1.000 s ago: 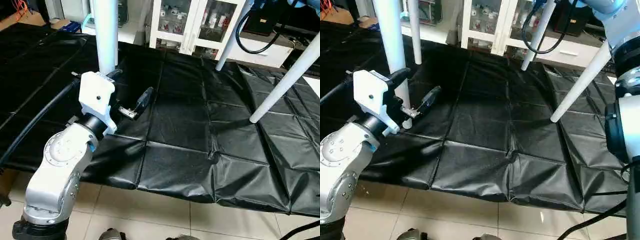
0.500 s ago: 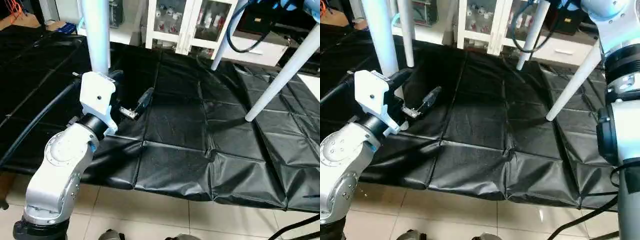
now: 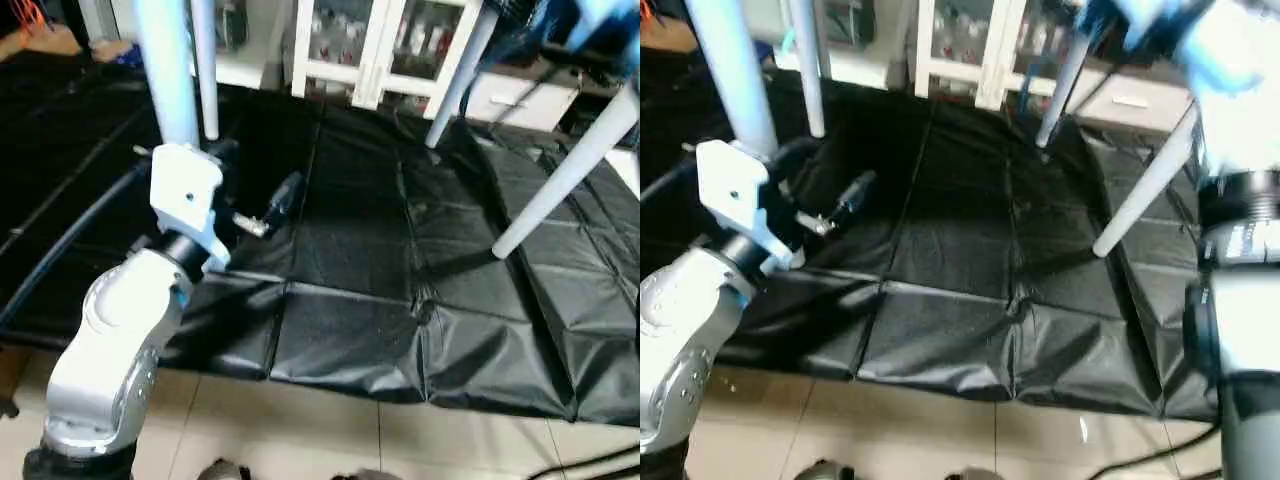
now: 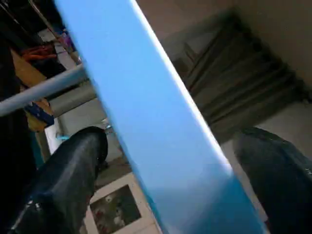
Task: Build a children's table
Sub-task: Flip table
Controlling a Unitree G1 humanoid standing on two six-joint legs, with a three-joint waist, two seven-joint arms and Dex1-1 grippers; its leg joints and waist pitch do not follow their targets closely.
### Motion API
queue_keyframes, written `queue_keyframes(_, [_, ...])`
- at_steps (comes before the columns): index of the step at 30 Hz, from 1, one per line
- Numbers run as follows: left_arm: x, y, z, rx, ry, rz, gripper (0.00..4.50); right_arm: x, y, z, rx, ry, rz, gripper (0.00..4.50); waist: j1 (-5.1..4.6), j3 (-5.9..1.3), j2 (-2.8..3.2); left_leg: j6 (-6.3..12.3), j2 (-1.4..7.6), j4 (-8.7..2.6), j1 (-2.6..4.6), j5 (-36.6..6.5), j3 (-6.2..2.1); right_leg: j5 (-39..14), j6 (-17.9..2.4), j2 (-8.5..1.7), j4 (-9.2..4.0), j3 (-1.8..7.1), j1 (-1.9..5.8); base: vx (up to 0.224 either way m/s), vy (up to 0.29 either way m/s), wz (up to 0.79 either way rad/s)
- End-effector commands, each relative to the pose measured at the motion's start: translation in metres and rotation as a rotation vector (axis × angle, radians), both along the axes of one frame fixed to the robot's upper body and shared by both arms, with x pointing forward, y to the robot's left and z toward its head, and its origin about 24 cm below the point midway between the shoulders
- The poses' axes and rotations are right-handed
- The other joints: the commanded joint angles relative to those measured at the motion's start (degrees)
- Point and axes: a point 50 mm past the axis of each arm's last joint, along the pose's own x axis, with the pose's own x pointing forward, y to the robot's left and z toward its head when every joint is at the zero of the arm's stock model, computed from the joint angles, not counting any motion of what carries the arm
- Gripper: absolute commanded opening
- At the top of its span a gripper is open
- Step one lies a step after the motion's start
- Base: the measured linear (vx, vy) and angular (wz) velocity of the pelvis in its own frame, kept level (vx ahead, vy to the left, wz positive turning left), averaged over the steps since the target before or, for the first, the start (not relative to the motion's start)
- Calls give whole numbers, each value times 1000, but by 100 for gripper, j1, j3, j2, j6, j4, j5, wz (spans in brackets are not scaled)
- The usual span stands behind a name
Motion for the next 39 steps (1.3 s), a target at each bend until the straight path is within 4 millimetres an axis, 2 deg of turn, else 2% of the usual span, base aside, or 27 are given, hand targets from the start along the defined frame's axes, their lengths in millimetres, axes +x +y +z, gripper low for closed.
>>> queue_keyframes(1, [3, -4, 5, -4, -3, -26, 450, -8, -7, 12, 7, -51, -24, 448, -22, -422, 155, -319, 411, -517, 244, -1977, -248, -1604, -1015, -498, -494, 379, 203, 0, 0, 0])
queue_keyframes(2, [3, -4, 5, -4, -3, -26, 450, -8, -7, 12, 7, -51, -24, 448, -23, -420, 154, -342, 409, -519, 248, -2046, -256, -1706, -970, -503, -504, 379, 201, 0, 0, 0])
queue_keyframes(3, [4, -4, 5, -3, -3, -32, 450, -12, -6, 16, 10, -80, -8, 448, -22, -415, 201, -378, 407, -522, 232, -2112, -278, -1794, -918, -513, -506, 380, 198, 0, 0, 0])
queue_keyframes(5, [4, -4, 5, -4, -1, -33, 450, -19, -4, 19, 10, -114, 28, 448, -31, -423, 177, -379, 410, -528, 229, -2132, -280, -1790, -851, -515, -525, 381, 201, 0, 0, 0])
queue_keyframes(9, [3, -4, 5, -8, 1, -35, 450, -34, 5, 18, 20, -165, 156, 448, -11, -457, 177, -221, 421, -526, 195, -1753, -271, -1368, -883, -532, -489, 395, 251, 0, 0, 0])
queue_keyframes(11, [3, -4, 4, -26, 12, -32, 450, -51, 20, 6, 40, -150, 306, 448, 5, -456, 158, -77, 430, -529, 178, -1494, -261, -1143, -906, -531, -463, 409, 269, 0, 0, 0])
queue_keyframes(13, [3, -4, 4, -26, 13, -31, 450, -52, 22, 3, 43, -142, 315, 448, 20, -468, 186, -49, 441, -535, 181, -1391, -268, -1108, -906, -542, -454, 410, 277, 0, 0, 0])
queue_keyframes(14, [3, -4, 3, -20, 20, -32, 450, -51, 26, -10, 40, -91, 312, 448, 5, -472, 228, -85, 433, -536, 194, -1412, -269, -1163, -990, -523, -464, 390, 259, 0, 0, 0])
queue_keyframes(15, [3, -4, 2, -14, 25, -33, 450, -50, 30, -23, 35, -54, 300, 448, 12, -458, 219, -98, 428, -545, 189, -1381, -263, -1166, -959, -517, -484, 399, 268, 0, 0, 0])
queue_keyframes(16, [3, -4, 2, -14, 26, -33, 450, -51, 31, -25, 35, -50, 298, 448, 1, -428, 229, -165, 431, -571, 202, -1603, -274, -1445, -919, -522, -506, 396, 250, 0, 0, 0])
queue_keyframes(17, [4, -4, 2, -13, 27, -33, 450, -51, 33, -30, 35, -43, 294, 448, -7, -441, 238, -240, 419, -562, 248, -1831, -279, -1746, -853, -524, -549, 384, 236, 0, 0, 0])
queue_keyframes(18, [4, -4, 2, -13, 27, -33, 450, -51, 33, -30, 37, -41, 295, 448, -12, -445, 221, -257, 411, -556, 251, -1876, -279, -1817, -836, -528, -556, 382, 232, 0, 0, 0])
queue_keyframes(22, [7, 3, -5, -87, 92, 48, 450, -56, 34, -57, 230, 103, 320, 448, -6, -420, 241, -260, 410, -571, 247, -1879, -282, -1974, -678, -527, -580, 412, 228, 0, 0, 0])
queue_keyframes(23, [8, 8, -14, -131, 144, 103, 450, -54, 28, -75, 355, 208, 270, 448, -23, -412, 203, -290, 412, -590, 255, -2007, -309, -2210, -578, -524, -602, 389, 226, 0, 0, 0])
queue_keyframes(24, [7, 10, -19, -148, 167, 122, 450, -54, 25, -84, 414, 260, 235, 448, -25, -394, 212, -302, 414, -603, 261, -2022, -309, -2280, -523, -519, -633, 394, 218, 0, 0, 0])
queue_keyframes(25, [5, 9, -23, -144, 180, 125, 450, -56, 22, -91, 466, 299, 214, 448, -43, -407, 149, -318, 396, -597, 266, -2073, -313, -2426, -424, -516, -658, 380, 221, 0, 0, 0])
queue_keyframes(27, [-3, 10, -35, -118, 213, 171, 450, -61, 15, -121, 630, 455, 124, 448, -35, -426, 167, -325, 379, -591, 257, -2057, -321, -2538, -364, -529, -657, 367, 227, 0, 0, 0])
queue_keyframes(28, [-11, 9, -47, -110, 258, 195, 450, -72, 11, -148, 762, 574, 52, 448, -20, -414, 208, -290, 385, -614, 256, -1919, -313, -2439, -235, -523, -689, 383, 208, 0, 0, 0])
queue_keyframes(29, [-14, 9, -53, -111, 277, 207, 450, -78, 10, -160, 815, 625, 10, 448, 8, -437, 272, -309, 408, -638, 278, -1868, -324, -2337, -160, -531, -703, 394, 213, 0, 0, 0])
queue_keyframes(30, [-16, 9, -56, -114, 286, 214, 450, -81, 9, -168, 841, 652, -21, 448, -20, -437, 241, -306, 409, -647, 270, -1850, -320, -2256, -148, -510, -720, 392, 210, 0, 0, 0])
queue_keyframes(31, [-19, 11, -62, -112, 298, 228, 450, -86, 8, -181, 883, 697, -64, 448, -55, -449, 212, -329, 395, -673, 238, -1966, -349, -2316, -163, -497, -710, 356, 245, 0, 0, 0])
queue_keyframes(32, [-20, 14, -65, -111, 291, 254, 450, -89, 9, -191, 895, 719, -97, 448, -46, -461, 306, -365, 386, -658, 260, -2033, -352, -2342, -153, -518, -709, 361, 226, 0, 0, 0])
queue_keyframes(33, [-20, 15, -67, -111, 287, 266, 450, -91, 10, -195, 900, 730, -113, 448, -46, -461, 306, -365, 386, -658, 260, -2033, -352, -2342, -153, -518, -709, 361, 226, 0, 0, 0])
queue_keyframes(34, [-23, 22, -79, -147, 295, 311, 450, -100, 12, -215, 864, 738, -203, 448, -92, -407, 212, -340, 370, -661, 198, -2110, -347, -2618, -57, -533, -806, 352, 221, 0, 0, 0])
queue_keyframes(36, [-28, 27, -85, -129, 251, 364, 450, -108, 12, -221, 792, 699, -269, 448, -108, -396, 197, -326, 344, -670, 203, -2125, -349, -3084, 109, -559, -863, 344, 236, 0, 0, 0])
queue_keyframes(37, [-28, 27, -86, -127, 249, 365, 450, -108, 12, -221, 791, 698, -271, 448, -122, -418, 205, -332, 345, -668, 232, -2162, -357, -3247, 203, -565, -879, 333, 233, 0, 0, 0])
queue_keyframes(39, [-31, 29, -90, -71, 237, 385, 450, -114, 11, -221, 800, 690, -279, 448, -158, -412, 200, -306, 361, -700, 239, -2211, -380, -3174, 271, -545, -892, 313, 233, 0, 0, 0])
